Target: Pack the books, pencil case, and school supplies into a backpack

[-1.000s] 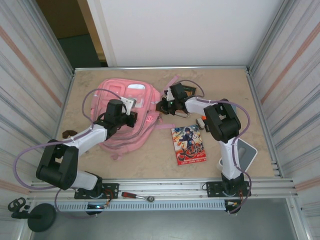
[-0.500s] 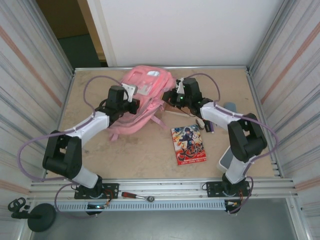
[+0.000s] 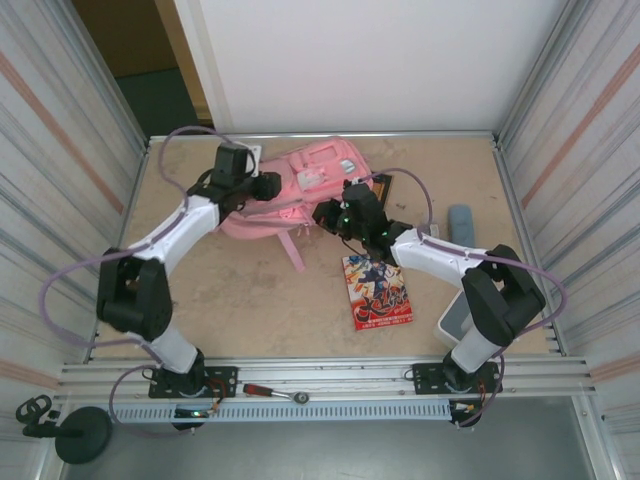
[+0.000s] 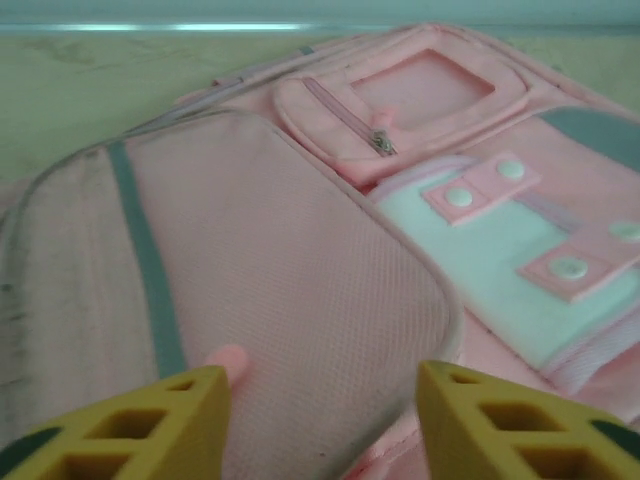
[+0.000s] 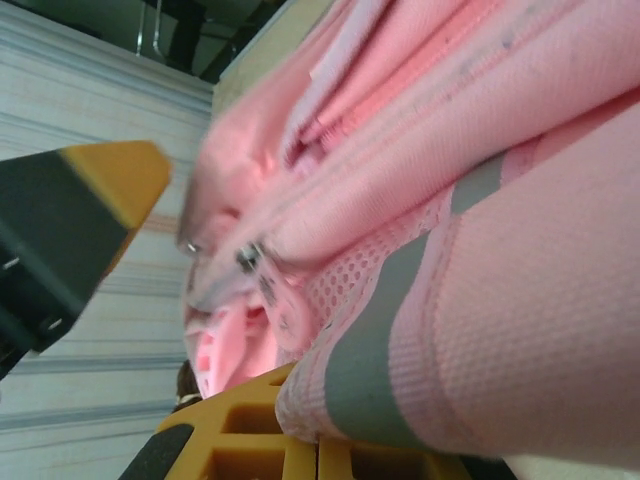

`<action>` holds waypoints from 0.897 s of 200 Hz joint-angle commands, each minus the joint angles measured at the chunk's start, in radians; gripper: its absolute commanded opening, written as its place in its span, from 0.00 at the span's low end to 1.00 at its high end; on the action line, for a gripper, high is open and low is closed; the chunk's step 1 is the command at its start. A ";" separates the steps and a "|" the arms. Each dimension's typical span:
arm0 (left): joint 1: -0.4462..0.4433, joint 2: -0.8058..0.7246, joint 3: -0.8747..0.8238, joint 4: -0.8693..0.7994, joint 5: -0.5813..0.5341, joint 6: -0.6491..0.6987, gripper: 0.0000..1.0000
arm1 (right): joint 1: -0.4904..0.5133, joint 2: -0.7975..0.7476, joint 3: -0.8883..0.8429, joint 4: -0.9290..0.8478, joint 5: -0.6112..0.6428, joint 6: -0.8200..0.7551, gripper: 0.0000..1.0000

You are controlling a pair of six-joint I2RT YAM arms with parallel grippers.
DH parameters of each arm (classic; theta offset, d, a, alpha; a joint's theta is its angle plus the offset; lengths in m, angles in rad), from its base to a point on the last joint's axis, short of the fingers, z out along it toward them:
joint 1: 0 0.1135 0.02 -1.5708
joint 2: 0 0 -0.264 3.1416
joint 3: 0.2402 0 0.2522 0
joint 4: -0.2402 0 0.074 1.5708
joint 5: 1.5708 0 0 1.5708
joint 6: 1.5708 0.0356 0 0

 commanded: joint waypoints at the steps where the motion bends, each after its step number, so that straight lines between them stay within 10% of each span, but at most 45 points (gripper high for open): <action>1: -0.028 -0.253 -0.169 0.046 -0.062 -0.109 0.60 | 0.026 0.002 -0.001 0.111 0.007 0.062 0.00; 61: -0.315 -0.658 -0.673 0.249 -0.236 -0.121 0.58 | 0.046 0.027 0.063 0.088 -0.026 0.064 0.00; 179: -0.463 -0.315 -0.725 0.704 -0.412 0.074 0.41 | 0.055 0.021 0.103 0.056 -0.028 0.071 0.00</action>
